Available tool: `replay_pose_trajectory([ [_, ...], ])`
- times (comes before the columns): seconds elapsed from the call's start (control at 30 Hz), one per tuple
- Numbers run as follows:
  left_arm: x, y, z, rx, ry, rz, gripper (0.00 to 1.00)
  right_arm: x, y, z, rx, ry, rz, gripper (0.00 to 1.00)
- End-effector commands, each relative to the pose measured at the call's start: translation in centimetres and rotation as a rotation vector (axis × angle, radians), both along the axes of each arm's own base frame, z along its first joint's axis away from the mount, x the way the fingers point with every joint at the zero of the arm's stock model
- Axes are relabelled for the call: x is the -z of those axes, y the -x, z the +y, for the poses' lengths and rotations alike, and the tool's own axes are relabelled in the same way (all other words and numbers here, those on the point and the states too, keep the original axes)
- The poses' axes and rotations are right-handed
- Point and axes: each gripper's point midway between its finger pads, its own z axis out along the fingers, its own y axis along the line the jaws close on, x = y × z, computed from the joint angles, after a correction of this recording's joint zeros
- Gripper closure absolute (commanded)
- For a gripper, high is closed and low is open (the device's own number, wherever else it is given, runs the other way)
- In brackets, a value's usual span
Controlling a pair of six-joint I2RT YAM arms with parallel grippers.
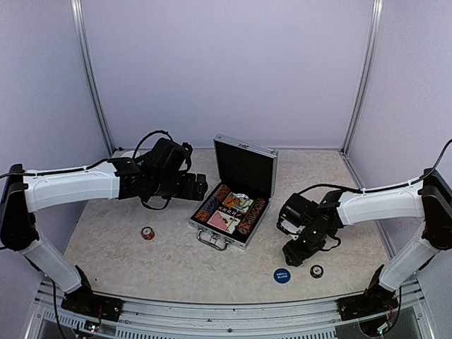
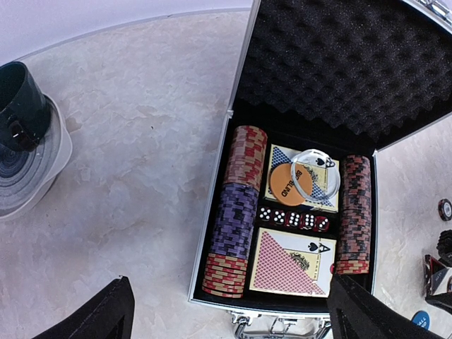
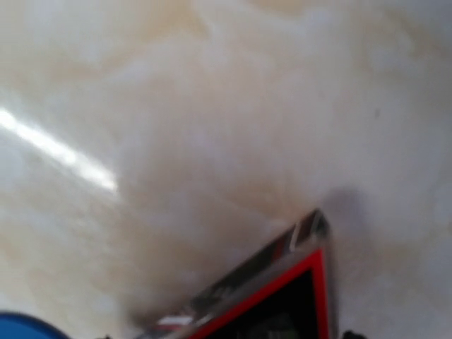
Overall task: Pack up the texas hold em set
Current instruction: Pick up the all-in button from the center of the board, then place the all-in button in the poker case.
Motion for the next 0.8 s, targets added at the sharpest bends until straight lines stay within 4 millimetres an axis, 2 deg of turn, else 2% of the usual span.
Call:
replay_pose_trajectory([
  [0.0, -0.7, -0.1, -0.1, -0.007, 0.016, -0.015, 0.06, -2.3, -1.4, 1.6, -0.017, -0.044, -0.064, 0.44],
  [0.1, -0.9, -0.3, 0.1, -0.018, 0.016, -0.019, 0.06, -3.1, -2.3, 2.6, -0.034, -0.060, -0.088, 0.45],
  [0.2, -0.9, -0.6, 0.8, -0.042, 0.021, -0.018, 0.06, -4.5, -3.9, 4.1, -0.062, -0.076, -0.135, 0.45],
  [0.43, -1.7, -1.0, 2.9, -0.089, 0.066, -0.026, 0.05, -8.0, -9.6, 9.7, -0.173, -0.102, -0.276, 0.45],
  [0.57, -2.3, -1.0, 4.1, -0.108, 0.098, -0.039, 0.03, -8.6, -12.6, 12.9, -0.245, -0.093, -0.334, 0.45],
  [0.77, -3.7, -0.7, 5.4, -0.113, 0.135, -0.067, 0.01, -7.8, -16.8, 16.4, -0.294, -0.025, -0.378, 0.45],
])
